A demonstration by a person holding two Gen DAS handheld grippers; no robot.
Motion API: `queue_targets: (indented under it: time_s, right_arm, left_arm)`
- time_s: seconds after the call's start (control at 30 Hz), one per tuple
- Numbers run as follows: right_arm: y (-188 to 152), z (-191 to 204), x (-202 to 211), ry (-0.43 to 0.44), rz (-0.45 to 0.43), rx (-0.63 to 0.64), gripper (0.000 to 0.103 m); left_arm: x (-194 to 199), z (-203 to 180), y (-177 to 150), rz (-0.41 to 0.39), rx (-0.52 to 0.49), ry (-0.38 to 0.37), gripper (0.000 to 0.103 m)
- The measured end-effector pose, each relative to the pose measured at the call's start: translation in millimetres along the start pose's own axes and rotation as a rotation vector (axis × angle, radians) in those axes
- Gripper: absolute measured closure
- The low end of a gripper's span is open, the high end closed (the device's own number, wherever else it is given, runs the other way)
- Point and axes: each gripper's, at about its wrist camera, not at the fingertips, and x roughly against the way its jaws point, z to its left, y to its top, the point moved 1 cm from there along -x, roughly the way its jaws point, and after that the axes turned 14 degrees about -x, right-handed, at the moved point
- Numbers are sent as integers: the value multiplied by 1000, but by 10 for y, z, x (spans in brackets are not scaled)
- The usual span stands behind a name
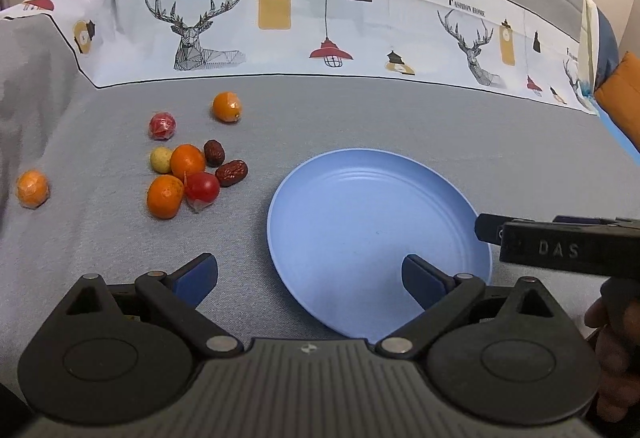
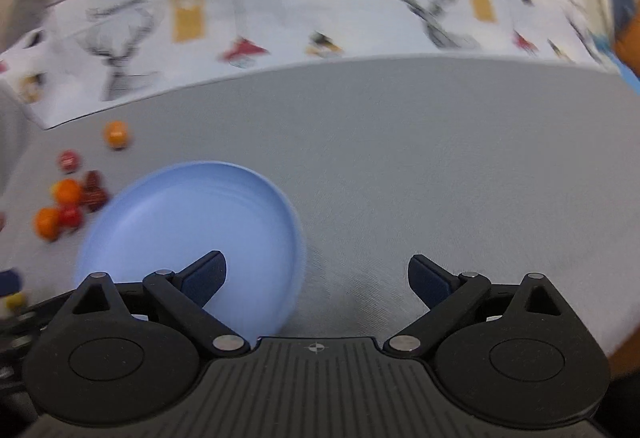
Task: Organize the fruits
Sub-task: 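Move both tools toward the fruit pile beside the blue plate, then grasp the wrapped mandarin with the left tool while the right tool grasps a red date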
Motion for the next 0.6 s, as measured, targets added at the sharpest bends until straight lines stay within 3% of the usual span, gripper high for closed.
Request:
queue_targets:
  time_s: [0.23,0.33,0.47,0.57,0.6]
  right_arm:
    - [104,62,151,46,8,9,6]
    - [166,335,96,27,-5,19,9]
    - [160,400,112,32,-18,44,11]
    - [145,378,102,30,-15,33,11]
    - [135,365,98,28,-14,28,11]
  left_arm:
    - [0,9,-2,5,8,-3,3]
    - [-7,23,-7,11,17,-2,3]
    - [-1,33,-11,15,21,-6,3]
    - [23,21,-8,6,8,-9,9]
    - [34,16,-8,3,3,-10,15]
